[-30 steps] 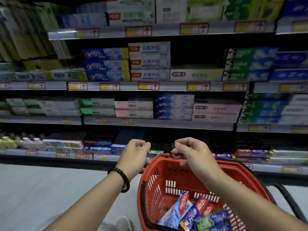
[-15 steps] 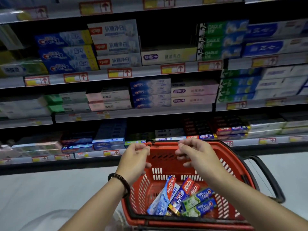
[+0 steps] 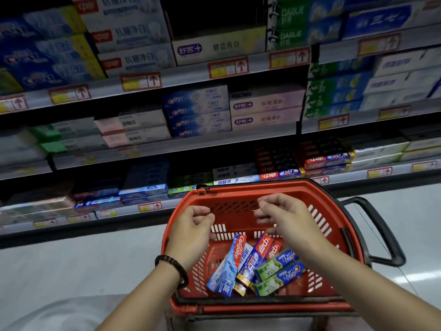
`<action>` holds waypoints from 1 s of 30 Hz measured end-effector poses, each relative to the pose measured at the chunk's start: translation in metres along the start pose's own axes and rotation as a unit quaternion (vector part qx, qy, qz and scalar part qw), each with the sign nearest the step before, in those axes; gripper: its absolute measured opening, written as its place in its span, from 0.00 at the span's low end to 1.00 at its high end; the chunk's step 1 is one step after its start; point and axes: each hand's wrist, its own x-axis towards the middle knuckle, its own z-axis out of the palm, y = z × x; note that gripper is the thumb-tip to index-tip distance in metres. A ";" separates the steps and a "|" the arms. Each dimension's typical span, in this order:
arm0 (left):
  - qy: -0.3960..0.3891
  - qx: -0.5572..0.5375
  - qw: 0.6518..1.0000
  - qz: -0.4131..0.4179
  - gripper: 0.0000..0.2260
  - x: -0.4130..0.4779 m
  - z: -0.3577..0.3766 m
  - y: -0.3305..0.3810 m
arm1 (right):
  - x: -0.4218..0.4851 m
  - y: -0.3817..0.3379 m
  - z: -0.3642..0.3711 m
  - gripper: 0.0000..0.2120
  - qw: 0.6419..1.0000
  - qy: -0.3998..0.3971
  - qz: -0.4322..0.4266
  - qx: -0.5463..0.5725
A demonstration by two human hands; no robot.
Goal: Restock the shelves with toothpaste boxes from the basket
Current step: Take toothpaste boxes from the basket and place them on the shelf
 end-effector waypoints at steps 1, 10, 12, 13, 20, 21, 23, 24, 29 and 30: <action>0.000 0.003 1.000 -0.001 0.03 0.001 0.002 -0.002 | 0.002 0.002 -0.002 0.05 1.000 0.001 0.001 0.003; -0.018 0.007 1.000 -0.001 0.05 0.007 0.018 -0.006 | 0.006 0.005 -0.008 0.06 1.000 0.003 0.024 0.018; -0.022 0.009 1.000 -0.003 0.05 0.008 0.019 -0.006 | 0.006 0.005 -0.010 0.06 0.999 0.004 0.029 0.019; -0.024 0.009 1.000 -0.003 0.05 0.008 0.020 -0.006 | 0.007 0.004 -0.010 0.06 0.999 0.002 0.030 0.018; -0.037 0.003 0.999 -0.014 0.04 0.014 0.027 -0.012 | 0.009 0.003 -0.012 0.06 1.000 -0.003 0.029 0.004; -0.039 -0.003 0.999 -0.019 0.04 0.014 0.029 -0.015 | 0.009 0.005 -0.012 0.06 1.000 -0.004 0.031 0.004; -0.038 -0.004 0.999 -0.026 0.04 0.016 0.035 -0.021 | 0.009 0.006 -0.013 0.06 0.999 -0.008 0.034 -0.004; -0.037 -0.003 0.999 -0.031 0.04 0.017 0.038 -0.024 | 0.009 0.006 -0.014 0.05 0.999 -0.007 0.037 -0.008; -0.041 0.049 0.997 -0.031 0.04 0.038 0.057 -0.046 | 0.012 0.002 -0.019 0.05 0.998 0.003 0.055 -0.009; -0.040 0.063 0.997 -0.028 0.05 0.043 0.062 -0.051 | 0.012 0.001 -0.021 0.05 0.998 0.003 0.059 -0.010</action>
